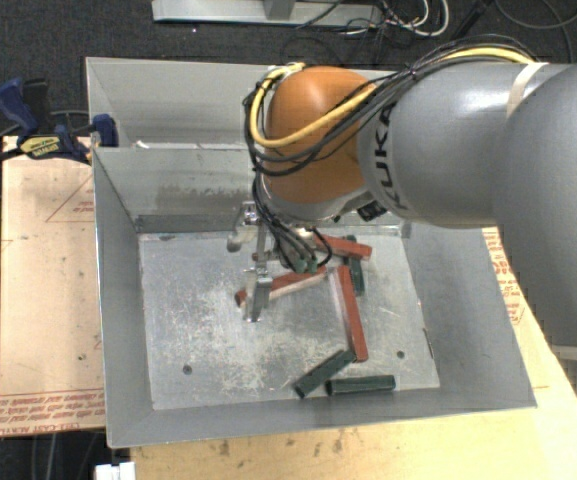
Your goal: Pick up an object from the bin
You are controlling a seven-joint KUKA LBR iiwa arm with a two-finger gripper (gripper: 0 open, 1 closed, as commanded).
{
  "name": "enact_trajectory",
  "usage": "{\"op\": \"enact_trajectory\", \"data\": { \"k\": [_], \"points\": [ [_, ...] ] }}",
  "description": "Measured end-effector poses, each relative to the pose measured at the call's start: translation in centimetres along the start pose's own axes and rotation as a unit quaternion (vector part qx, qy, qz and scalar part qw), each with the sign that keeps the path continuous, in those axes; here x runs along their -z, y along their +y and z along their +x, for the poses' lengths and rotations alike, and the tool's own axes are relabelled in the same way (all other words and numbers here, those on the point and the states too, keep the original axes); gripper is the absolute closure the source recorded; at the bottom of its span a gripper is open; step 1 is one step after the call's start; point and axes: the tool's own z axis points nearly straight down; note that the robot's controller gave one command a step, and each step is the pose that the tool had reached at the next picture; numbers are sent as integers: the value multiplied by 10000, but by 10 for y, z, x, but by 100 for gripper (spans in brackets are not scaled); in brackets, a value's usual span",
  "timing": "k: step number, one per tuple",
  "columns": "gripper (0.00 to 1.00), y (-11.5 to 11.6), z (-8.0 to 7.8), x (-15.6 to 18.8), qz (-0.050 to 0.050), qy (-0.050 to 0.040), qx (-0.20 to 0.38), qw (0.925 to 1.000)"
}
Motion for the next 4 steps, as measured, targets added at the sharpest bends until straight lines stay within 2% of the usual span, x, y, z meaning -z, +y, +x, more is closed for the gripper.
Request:
{"op": "enact_trajectory", "data": {
  "k": [1, 2, 3, 4],
  "points": [
    [0, 8, -24, -39, -10, -99, 162, 9998],
    [100, -78, -3, -78, -16, -129, -532, 9985],
    [100, -78, -3, -78, -17, -128, -532, 9985],
    [100, -68, -10, 50, -10, -53, -549, 9985]
  ]
}}
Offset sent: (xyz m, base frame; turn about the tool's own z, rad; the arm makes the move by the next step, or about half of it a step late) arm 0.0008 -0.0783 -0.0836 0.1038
